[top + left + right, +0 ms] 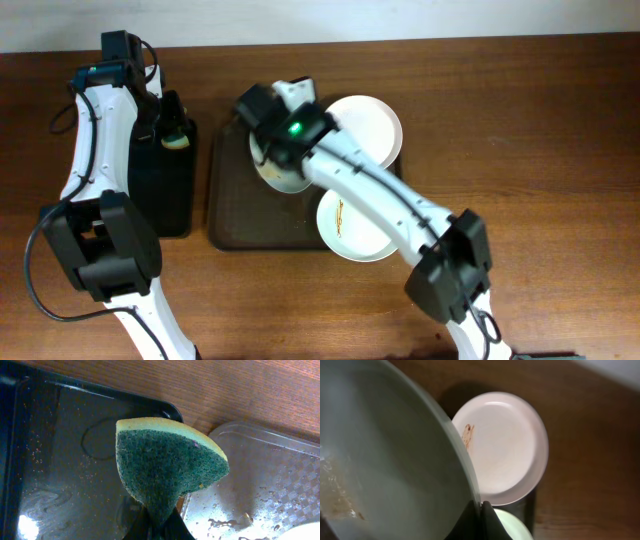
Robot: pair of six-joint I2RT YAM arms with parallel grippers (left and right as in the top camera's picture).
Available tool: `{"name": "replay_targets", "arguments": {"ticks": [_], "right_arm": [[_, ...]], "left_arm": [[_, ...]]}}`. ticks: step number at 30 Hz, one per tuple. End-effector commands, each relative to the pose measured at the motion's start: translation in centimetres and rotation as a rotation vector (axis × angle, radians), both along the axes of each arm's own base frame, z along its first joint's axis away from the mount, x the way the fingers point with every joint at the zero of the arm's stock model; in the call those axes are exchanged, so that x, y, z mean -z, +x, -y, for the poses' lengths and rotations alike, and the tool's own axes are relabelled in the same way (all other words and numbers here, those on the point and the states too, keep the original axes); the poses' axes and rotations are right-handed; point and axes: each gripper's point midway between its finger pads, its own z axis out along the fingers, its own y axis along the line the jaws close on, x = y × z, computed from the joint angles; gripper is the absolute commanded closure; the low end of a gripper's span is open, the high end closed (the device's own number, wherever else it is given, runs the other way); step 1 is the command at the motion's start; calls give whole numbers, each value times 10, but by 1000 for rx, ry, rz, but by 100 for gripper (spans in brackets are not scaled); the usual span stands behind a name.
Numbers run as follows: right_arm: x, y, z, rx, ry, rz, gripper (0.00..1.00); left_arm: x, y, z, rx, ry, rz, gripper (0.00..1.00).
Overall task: Clean dirty plates on tray and stack at the side
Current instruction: 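Carry the plate with the right gripper to the table's right side, then move the right gripper back and grasp the next plate's rim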
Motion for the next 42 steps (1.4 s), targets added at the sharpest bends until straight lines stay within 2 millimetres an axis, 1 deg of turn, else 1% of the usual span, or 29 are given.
{"name": "replay_targets", "arguments": {"ticks": [1, 4, 7, 9, 12, 14, 15, 16, 17, 19, 20, 21, 22, 23, 24, 25, 26, 29, 30, 31, 32, 33, 34, 35, 36, 37, 39, 41, 42], "right_arm": [[-74, -8, 1, 56, -311, 396, 96], [-107, -29, -16, 53, -412, 568, 96], [-112, -33, -21, 54, -411, 599, 96], [-109, -32, -21, 58, -386, 591, 96], [-74, -21, -2, 21, -185, 301, 96], [-48, -12, 40, 61, 181, -58, 96], [-44, -4, 78, 141, 289, -158, 96], [-41, -1, 95, 172, 320, -194, 96], [-34, 11, 155, 303, 368, -245, 96], [-27, 21, 227, 479, 389, -234, 96], [-21, 22, 275, 589, 396, -228, 96], [-12, 17, 314, 684, 400, -234, 96], [-3, 11, 339, 745, 402, -243, 96], [14, -3, 377, 843, 386, -260, 96], [31, -17, 402, 911, 338, -283, 96], [46, -26, 412, 943, 318, -305, 96], [62, -36, 420, 969, 294, -330, 96], [93, -60, 436, 1071, 192, -338, 96], [96, -63, 435, 1075, 194, -350, 82], [95, -60, 429, 1026, 227, -377, 45], [87, -57, 418, 974, 276, -416, 37], [72, -56, 406, 936, 325, -449, 37], [48, -45, 375, 793, 424, -484, 37], [34, -34, 343, 649, 517, -496, 38], [26, -28, 313, 537, 589, -505, 38], [24, -29, 265, 400, 622, -553, 37], [46, -46, 203, 271, 559, -652, 38], [72, -58, 174, 242, 533, -703, 41], [90, -68, 164, 266, 518, -725, 47]], "left_arm": [[-12, 5, 1, -3, -11, 34, 97], [-12, 4, 1, -3, -11, 33, 97], [-12, 4, 1, -3, -11, 33, 97], [-12, 4, 1, -3, -11, 33, 97], [-12, 4, 1, -3, -11, 33, 97], [-12, 4, 1, -3, -11, 32, 97], [-12, 4, 1, -3, -11, 33, 97], [-12, 4, 1, -3, -11, 33, 97], [-12, 4, 1, -3, -10, 33, 97], [-12, 4, -2, -8, 7, 30, 97], [-12, 4, -2, -8, 7, 30, 97], [-12, 4, -2, -8, 7, 31, 97], [-12, 4, -2, -9, 7, 31, 97], [-12, 4, -2, -8, 7, 31, 97], [-12, 4, -2, -8, 7, 31, 97], [-12, 4, -2, -8, 7, 31, 97], [-12, 4, -2, -8, 7, 31, 97], [-12, 4, -2, -8, 7, 31, 97], [-12, 4, -2, -8, 7, 31, 97], [-12, 4, -2, -8, 6, 31, 97], [-12, 4, -2, -8, 6, 31, 97], [-12, 4, -2, -8, 6, 31, 97], [-12, 4, -2, -8, 7, 31, 97], [-12, 4, -2, -8, 7, 31, 97], [-12, 4, -2, -8, 7, 31, 97], [-12, 4, -2, -9, 7, 31, 97], [-12, 4, -2, -8, 7, 31, 97], [-12, 4, -2, -8, 7, 31, 97], [-12, 4, -2, -8, 7, 31, 97]]}}
